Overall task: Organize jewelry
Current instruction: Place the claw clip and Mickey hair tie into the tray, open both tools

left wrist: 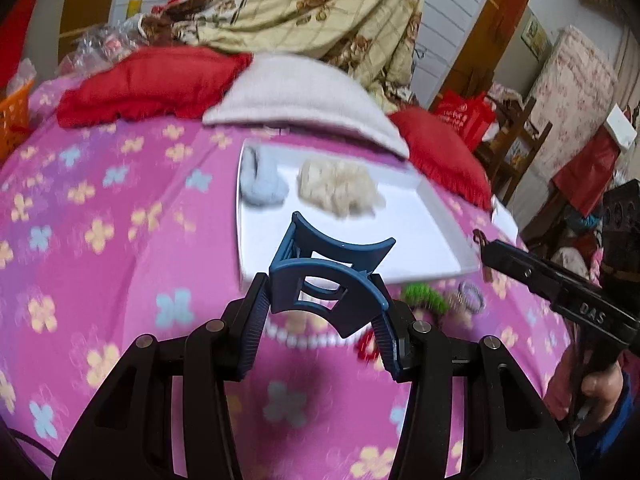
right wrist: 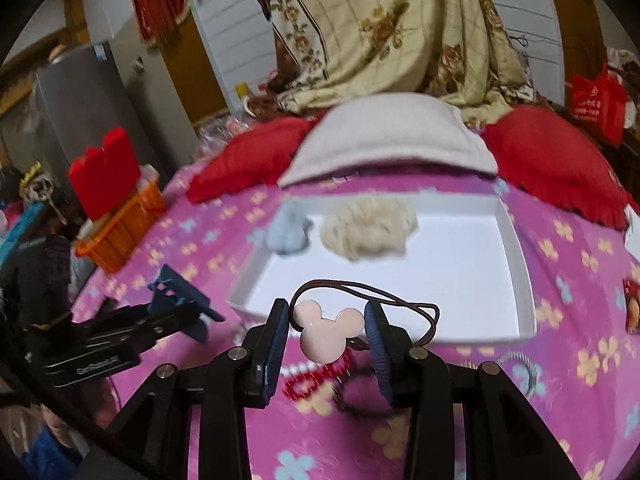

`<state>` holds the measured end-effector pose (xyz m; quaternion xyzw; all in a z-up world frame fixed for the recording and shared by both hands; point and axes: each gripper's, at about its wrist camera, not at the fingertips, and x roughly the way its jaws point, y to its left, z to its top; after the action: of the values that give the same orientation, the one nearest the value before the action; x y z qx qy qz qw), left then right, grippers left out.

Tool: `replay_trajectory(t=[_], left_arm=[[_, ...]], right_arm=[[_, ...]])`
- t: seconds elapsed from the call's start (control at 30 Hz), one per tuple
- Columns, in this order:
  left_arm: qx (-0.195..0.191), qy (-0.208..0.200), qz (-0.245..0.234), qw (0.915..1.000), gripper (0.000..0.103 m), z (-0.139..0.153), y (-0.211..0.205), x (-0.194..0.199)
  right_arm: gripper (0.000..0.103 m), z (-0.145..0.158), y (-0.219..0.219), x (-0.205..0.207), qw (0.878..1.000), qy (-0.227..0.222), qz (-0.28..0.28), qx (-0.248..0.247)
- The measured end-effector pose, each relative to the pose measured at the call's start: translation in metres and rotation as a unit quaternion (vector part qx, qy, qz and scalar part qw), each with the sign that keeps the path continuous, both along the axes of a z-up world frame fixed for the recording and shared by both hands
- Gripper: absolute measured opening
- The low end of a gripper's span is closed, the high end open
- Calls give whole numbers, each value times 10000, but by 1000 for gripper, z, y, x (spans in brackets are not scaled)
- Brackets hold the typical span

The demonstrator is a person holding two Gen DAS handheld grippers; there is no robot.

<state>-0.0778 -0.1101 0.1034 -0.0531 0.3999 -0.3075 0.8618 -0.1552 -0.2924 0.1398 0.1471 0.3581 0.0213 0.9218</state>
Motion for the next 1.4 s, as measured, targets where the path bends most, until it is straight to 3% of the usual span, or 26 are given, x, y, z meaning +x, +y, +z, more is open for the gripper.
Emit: replay_trajectory(t=[0.1, 0.2, 0.47, 0.7, 0.77, 0.8, 0.83, 1.03, 1.2, 1.4], left_arm=[[81, -156, 59, 9998, 48, 11, -13, 17], [309, -52, 164, 9994, 48, -2, -23, 44], [775, 299, 225, 9963, 48, -50, -33, 78], [660, 236, 217, 9973, 49, -49, -31, 77], [552, 274, 161, 9980, 49, -45, -30, 77], [520, 255, 139, 9982, 49, -42, -30, 75], [500, 211, 125, 9984, 49, -39, -30, 74], [448, -253, 254, 9984, 50, -14, -18, 59], [424, -455, 667, 9958, 50, -5, 7, 51], [226, -611, 970, 9932, 50, 5, 28, 27]], right_arm=[[37, 8, -3, 17, 9999, -6, 38, 156], [37, 1, -6, 40, 9997, 123, 9, 215], [37, -59, -11, 110, 9945, 782, -72, 693], [37, -88, -7, 142, 9889, 1016, -79, 1078], [40, -92, -8, 144, 9872, 1066, -111, 1182], [47, -92, -8, 144, 9866, 1084, -137, 1216], [52, -90, -9, 142, 9866, 1060, -183, 1229], [52, -62, -15, 110, 9915, 791, -248, 1007], [54, -45, -19, 48, 9959, 654, -296, 544], [58, -47, -28, -37, 9953, 703, -666, 65]])
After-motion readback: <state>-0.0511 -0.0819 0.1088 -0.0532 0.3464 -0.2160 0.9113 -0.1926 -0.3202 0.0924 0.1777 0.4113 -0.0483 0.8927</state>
